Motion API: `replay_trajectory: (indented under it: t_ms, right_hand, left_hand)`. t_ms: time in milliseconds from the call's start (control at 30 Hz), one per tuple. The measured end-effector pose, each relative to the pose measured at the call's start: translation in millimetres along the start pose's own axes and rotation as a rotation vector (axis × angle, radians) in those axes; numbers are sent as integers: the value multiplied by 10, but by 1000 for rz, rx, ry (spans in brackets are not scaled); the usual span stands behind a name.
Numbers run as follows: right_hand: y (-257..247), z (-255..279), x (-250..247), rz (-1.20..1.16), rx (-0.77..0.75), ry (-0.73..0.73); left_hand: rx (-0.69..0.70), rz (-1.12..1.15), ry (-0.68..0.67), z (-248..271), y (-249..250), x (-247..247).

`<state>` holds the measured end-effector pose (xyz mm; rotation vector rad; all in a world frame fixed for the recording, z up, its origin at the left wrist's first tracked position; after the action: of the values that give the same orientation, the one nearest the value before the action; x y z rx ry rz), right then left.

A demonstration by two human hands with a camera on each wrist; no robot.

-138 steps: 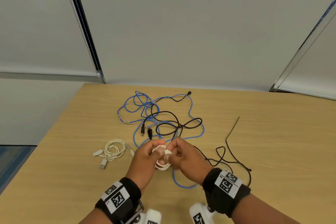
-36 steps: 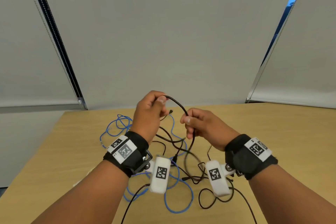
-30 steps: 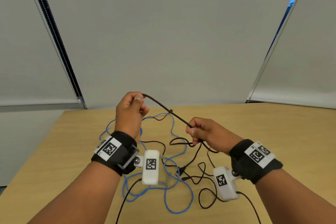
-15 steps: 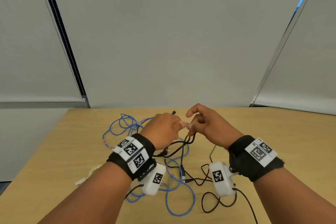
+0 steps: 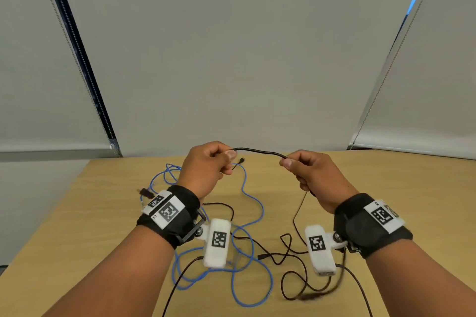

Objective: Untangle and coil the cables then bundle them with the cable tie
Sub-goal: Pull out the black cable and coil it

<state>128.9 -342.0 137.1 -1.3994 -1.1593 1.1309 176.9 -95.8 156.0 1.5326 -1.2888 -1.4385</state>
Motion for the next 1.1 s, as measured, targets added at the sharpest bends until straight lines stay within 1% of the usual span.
replay_trajectory:
  t_ms: [100,233,300,367,467,533,567,667,733,800,900,1000,1067,1100]
  right_hand:
    - [-31,31,66,75,-11,-74]
    - [72,91,83,295,16,-168]
    - [140,114,41,387,27,-187]
    - [185,125,-22,400,28,-170]
    - [230,116,-79,311,25,-130]
    - [272,117,-84,200,53,-129]
    - [300,130,-85,130,80,-144]
    - [412,206,-171,-140,203,-163]
    - [452,250,-252,-237,226,-147]
    - [455,264,-257,-226,199,-139]
    - [418,246,-168,-241,160,-112]
    - [279,203,-47,-332,124,-96]
    - [153,173,101,-417,113,-122]
    - [99,160,180,-446,110,-138]
  left_hand:
    - [-34,50,99,-36,-84,-188]
    - [-96,174,228,-34,-189,-415]
    - [-111,230,306,-41,-213,-576]
    - [-124,285,369,-59,-226,-728]
    - [-107,290,376,-78,-202,-750]
    - [-121,329,384,-69,-204,-732]
    - [-146,374,414,-68,-224,-769]
    - [-236,554,574,-67,-339,-1098]
    - [-259,571,615,-75,-384,-1250]
    - [-236,467,565,-85,-360,-1194]
    - [-144,165,368,-84,-240,-822]
    - [-72,-112,172,-52,-184,-395]
    - [-15,-251,69,1,-117,-121]
    - [37,-304,43,35,-55,2]
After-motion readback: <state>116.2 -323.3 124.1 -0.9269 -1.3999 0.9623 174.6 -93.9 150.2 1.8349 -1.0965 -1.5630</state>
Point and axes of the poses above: each hand's wrist, its own z-axis away from the middle knuckle, its own x-axis out of the palm, y = z × x, the point moved 9 cm from there along -z, towards the middle knuckle, and after that the axes turned 9 degrees about -z, right-handed, at the moved point
